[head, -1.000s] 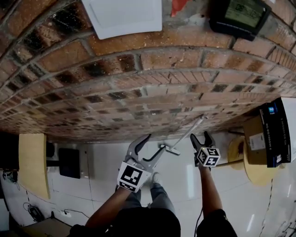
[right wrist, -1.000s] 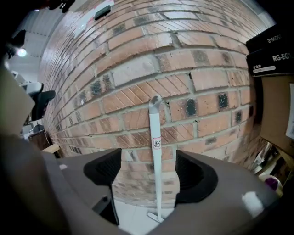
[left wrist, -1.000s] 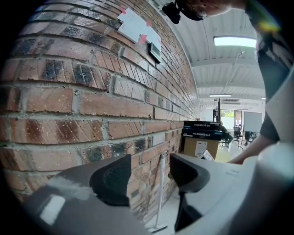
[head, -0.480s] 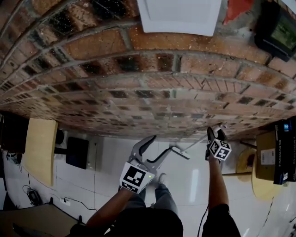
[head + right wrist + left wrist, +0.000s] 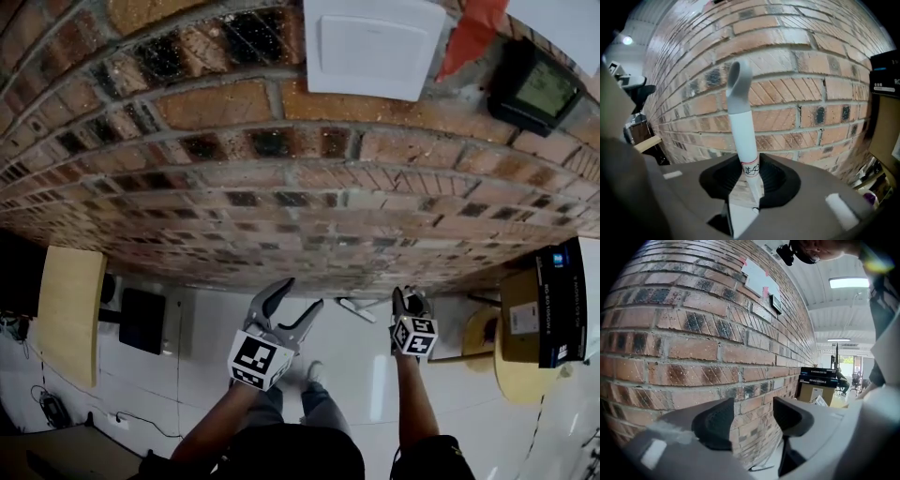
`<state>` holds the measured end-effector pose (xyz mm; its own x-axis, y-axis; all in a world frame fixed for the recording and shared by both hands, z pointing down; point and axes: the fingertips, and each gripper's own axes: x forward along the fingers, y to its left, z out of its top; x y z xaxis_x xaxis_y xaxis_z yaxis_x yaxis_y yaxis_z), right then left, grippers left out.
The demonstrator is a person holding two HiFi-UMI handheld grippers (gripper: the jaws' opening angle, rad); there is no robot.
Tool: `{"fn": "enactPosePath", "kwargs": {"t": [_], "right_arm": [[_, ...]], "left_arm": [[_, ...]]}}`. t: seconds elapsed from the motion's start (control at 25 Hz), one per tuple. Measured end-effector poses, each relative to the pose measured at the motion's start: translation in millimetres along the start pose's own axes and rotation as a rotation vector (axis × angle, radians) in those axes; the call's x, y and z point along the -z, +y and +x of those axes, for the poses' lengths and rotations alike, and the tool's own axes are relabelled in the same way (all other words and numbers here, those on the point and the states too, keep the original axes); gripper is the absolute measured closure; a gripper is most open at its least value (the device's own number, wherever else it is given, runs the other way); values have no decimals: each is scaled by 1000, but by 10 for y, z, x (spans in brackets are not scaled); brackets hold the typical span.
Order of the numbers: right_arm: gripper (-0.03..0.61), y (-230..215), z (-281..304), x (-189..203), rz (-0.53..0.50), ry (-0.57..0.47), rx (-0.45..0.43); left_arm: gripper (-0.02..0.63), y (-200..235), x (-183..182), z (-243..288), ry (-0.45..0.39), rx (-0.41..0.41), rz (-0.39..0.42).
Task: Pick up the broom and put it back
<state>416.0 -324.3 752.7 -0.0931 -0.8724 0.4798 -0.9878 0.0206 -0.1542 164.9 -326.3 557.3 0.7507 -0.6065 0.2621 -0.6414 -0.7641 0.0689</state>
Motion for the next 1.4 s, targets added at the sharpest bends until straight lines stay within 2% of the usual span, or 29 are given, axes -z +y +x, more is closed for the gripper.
{"fn": "enactPosePath", "kwargs": {"t": [0.12,0.28,0.48,0.64,0.8,1.16,1.4], "right_arm": [[463,269,-260,-145,-48,-27,-10],[463,569,-630,-598,-60,-109,-13],[460,1111,-1238,-1543,-44,-311,-85],[469,1611,-1754,-2376,-85,-494,-131],[471,2094,-2151,-2908,-65,-595,-164],[471,3154,-2636,-3506,-124,-697,-255],[471,3509,-2596,-3481,-166,-677,-280]], "left_arm": [[345,39,-107,-101,-32,-7,-2],[344,77,-305,-301,-78,-26,8],[345,142,-741,-651,-148,-91,114],[345,305,-1111,-913,-226,-125,112],[345,486,-1450,-1222,-304,-164,100],[356,868,-1951,-2077,-386,-301,109],[356,943,-2086,-2424,-422,-352,121]]}}
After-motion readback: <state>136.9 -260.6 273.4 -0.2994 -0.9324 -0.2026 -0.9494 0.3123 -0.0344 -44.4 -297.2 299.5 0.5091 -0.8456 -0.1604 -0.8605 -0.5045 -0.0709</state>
